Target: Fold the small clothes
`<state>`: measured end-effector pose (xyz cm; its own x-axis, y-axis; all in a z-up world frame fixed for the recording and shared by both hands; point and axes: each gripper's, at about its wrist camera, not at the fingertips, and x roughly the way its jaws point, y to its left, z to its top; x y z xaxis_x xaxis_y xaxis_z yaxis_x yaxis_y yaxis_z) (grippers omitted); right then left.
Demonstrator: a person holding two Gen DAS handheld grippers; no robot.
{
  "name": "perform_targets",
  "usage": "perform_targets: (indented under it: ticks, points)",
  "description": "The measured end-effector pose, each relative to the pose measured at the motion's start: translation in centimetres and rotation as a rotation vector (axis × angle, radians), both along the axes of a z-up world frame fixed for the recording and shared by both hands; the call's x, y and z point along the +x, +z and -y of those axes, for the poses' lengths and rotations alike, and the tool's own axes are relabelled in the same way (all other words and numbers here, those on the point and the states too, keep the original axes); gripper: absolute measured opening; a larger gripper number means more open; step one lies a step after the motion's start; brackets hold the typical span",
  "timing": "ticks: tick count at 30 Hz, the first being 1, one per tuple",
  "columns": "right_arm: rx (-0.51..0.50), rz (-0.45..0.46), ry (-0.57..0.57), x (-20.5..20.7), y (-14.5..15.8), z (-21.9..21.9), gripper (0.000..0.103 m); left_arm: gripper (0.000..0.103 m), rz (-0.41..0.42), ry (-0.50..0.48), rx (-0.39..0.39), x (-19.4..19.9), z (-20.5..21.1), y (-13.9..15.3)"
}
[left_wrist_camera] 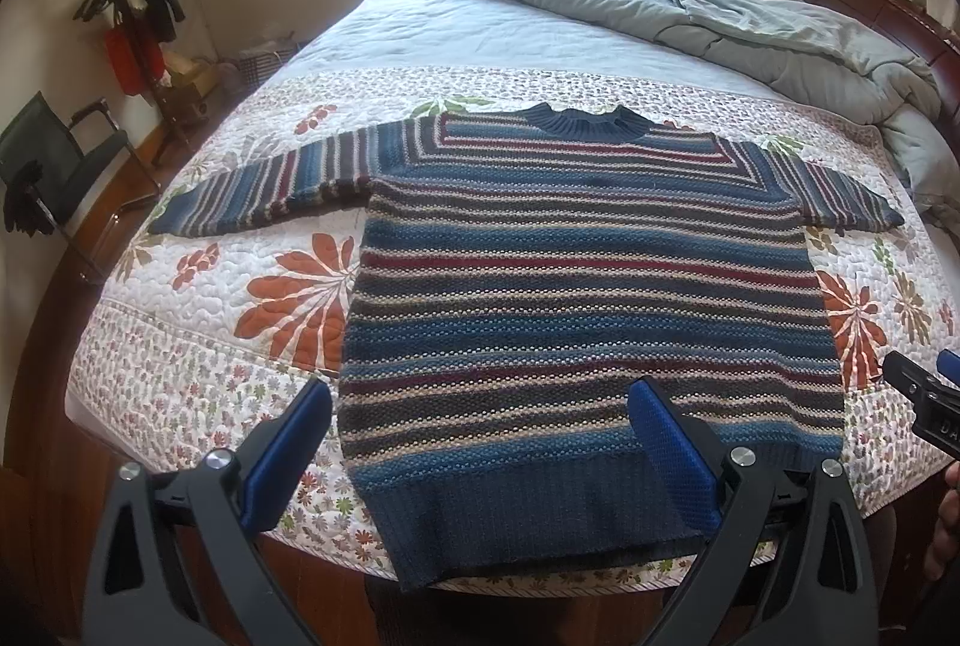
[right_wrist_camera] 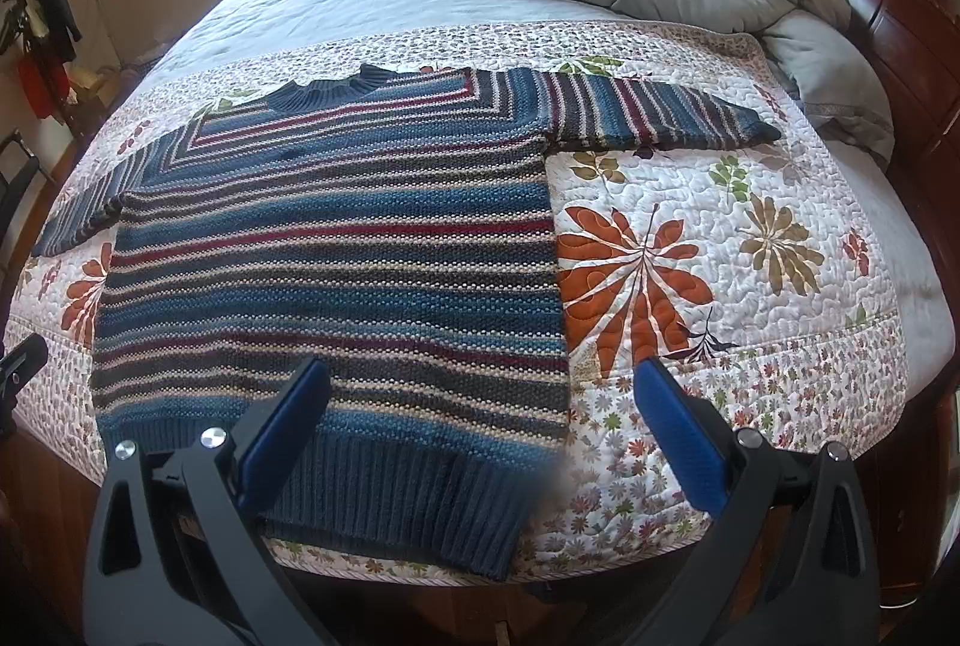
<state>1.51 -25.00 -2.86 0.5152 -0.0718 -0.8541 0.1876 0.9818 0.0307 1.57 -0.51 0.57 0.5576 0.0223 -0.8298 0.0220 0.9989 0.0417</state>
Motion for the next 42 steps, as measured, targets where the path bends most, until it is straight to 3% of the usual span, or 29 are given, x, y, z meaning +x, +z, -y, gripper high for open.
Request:
perform_targets:
  ticks: [16,21,24,28,35,42]
  points:
    - [0.000,-0.009,0.003,0.1,-0.3,-0.1,0.101,0.099,-0.005,-0.001,0.004,0.0,0.0,-0.2]
    - [-0.009,-0.018,0.010,1.3,-0.5,1.2,0.101,0.099,-0.025,0.004,0.006,2.1,0.5,-0.9]
    - [-0.014,-0.038,-0.003,2.9,-0.8,4.0,0.101,0.099,-0.024,0.004,0.021,4.3,1.9,-1.1]
    - [-0.031,-0.078,-0.082,6.6,-1.6,10.9,0.101,0.099,-0.037,-0.028,0.013,9.8,6.5,-1.7]
    - [-0.088,-0.184,-0.220,15.7,-5.5,24.3,0.101,0.099,-0.091,-0.073,-0.020,20.8,18.2,-4.8]
    - [0.028,-0.280,-0.300,23.4,-10.6,34.7,0.101,0.099,-0.113,-0.148,-0.007,28.6,28.9,-9.0]
